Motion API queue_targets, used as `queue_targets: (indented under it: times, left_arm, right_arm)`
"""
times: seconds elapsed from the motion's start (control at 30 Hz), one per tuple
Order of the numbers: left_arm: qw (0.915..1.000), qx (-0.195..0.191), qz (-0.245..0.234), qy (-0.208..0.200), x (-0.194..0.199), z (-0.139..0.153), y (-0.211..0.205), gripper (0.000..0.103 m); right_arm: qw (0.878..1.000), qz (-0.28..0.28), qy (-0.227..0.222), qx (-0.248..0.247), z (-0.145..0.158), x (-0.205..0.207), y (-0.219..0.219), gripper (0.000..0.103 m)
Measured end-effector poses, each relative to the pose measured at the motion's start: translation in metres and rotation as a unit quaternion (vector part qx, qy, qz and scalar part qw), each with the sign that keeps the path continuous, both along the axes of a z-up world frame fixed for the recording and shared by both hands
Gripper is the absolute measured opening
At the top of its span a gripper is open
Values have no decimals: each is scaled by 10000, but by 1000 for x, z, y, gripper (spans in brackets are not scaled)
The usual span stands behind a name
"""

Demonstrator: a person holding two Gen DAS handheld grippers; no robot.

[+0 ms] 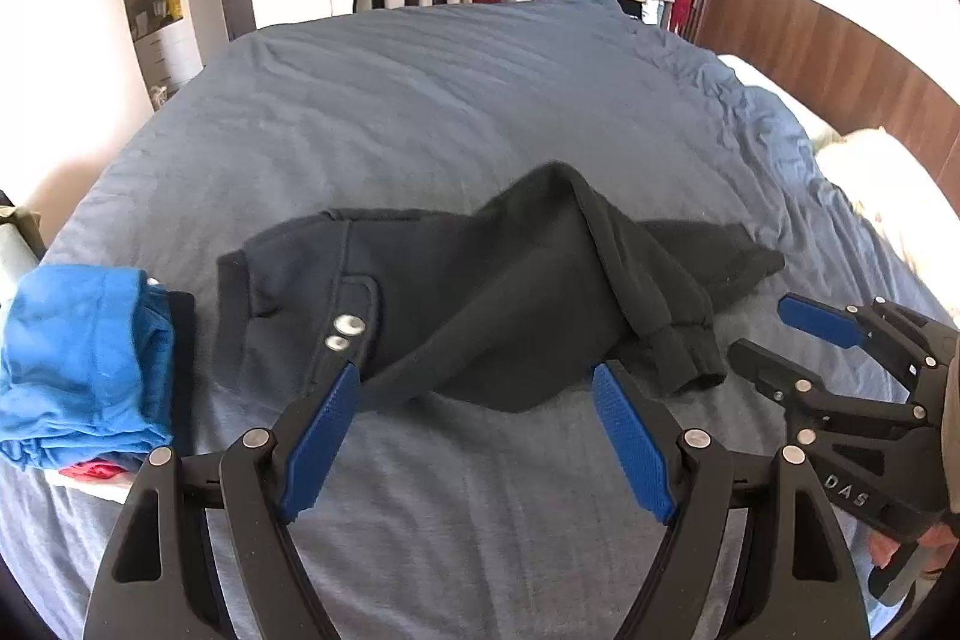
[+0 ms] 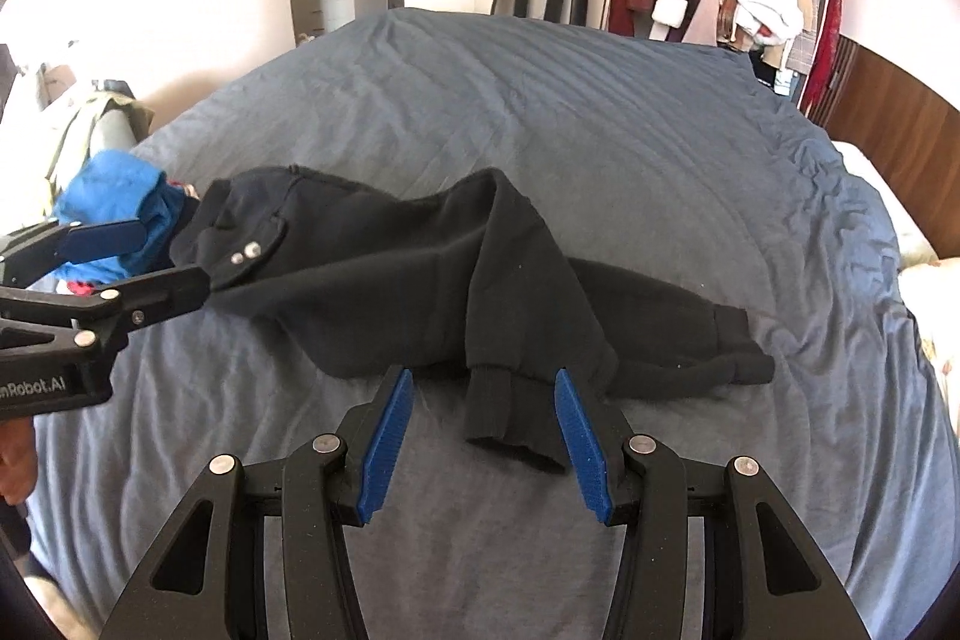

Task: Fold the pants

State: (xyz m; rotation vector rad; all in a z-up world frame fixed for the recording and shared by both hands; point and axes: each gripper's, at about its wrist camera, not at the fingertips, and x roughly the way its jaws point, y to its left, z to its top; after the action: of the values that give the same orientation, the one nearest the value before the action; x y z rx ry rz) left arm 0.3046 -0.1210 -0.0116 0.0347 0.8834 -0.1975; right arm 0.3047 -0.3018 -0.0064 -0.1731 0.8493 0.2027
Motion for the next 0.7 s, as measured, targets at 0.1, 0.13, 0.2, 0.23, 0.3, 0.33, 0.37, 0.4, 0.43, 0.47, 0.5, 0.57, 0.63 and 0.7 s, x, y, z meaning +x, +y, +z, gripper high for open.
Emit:
queue_targets:
  times: [0.1, 0.13, 0.2, 0.23, 0.3, 0.33, 0.37, 0.4, 0.43, 0.47, 0.5, 0.57, 0.63, 0.7]
  left_arm:
    - [10000, 8, -14, 99, -1, -16, -6, 80]
    - [9999, 33, -23, 162, -1, -22, -7, 80]
    - [9995, 82, -58, 299, 0, -36, -9, 80]
    - [9993, 107, -53, 366, 1, -42, -10, 80]
    - [9988, 86, -46, 475, 2, -52, -10, 80]
    - [9985, 65, -31, 537, 4, -56, -9, 80]
    - [9983, 43, -19, 589, 5, -60, -9, 80]
    - [9980, 27, -8, 624, 6, -64, -9, 80]
    - [9978, 17, 12, 666, 7, -68, -8, 80]
    - [9976, 19, 27, 685, 8, -71, -8, 80]
    - [9975, 36, 56, 697, 9, -73, -8, 80]
    - [9974, 67, 71, 707, 11, -78, -8, 80]
    - [9975, 109, 71, 700, 14, -80, -8, 80]
    - [9977, 145, 69, 661, 16, -80, -9, 80]
  right_arm:
    - [10000, 3, 58, 0, -17, 0, 3, 50]
    - [9999, -2, 100, 21, -23, 1, 4, 50]
    - [9997, -50, 223, 7, -37, 4, 6, 49]
    - [9996, -82, 251, -25, -43, 5, 6, 49]
    - [9995, -153, 271, -92, -54, 9, 6, 49]
    - [9993, -215, 265, -143, -60, 10, 6, 49]
    - [9991, -256, 264, -199, -63, 12, 6, 49]
    - [9987, -310, 254, -312, -68, 13, 7, 49]
    - [9982, -356, 234, -423, -71, 14, 8, 49]
    - [9976, -382, 202, -536, -75, 14, 10, 49]
    - [9972, -376, 187, -613, -78, 14, 12, 49]
    - [9964, -412, 162, -723, -85, 16, 15, 49]
    - [9958, -461, 133, -784, -90, 19, 16, 48]
    - [9953, -542, 102, -800, -94, 24, 14, 46]
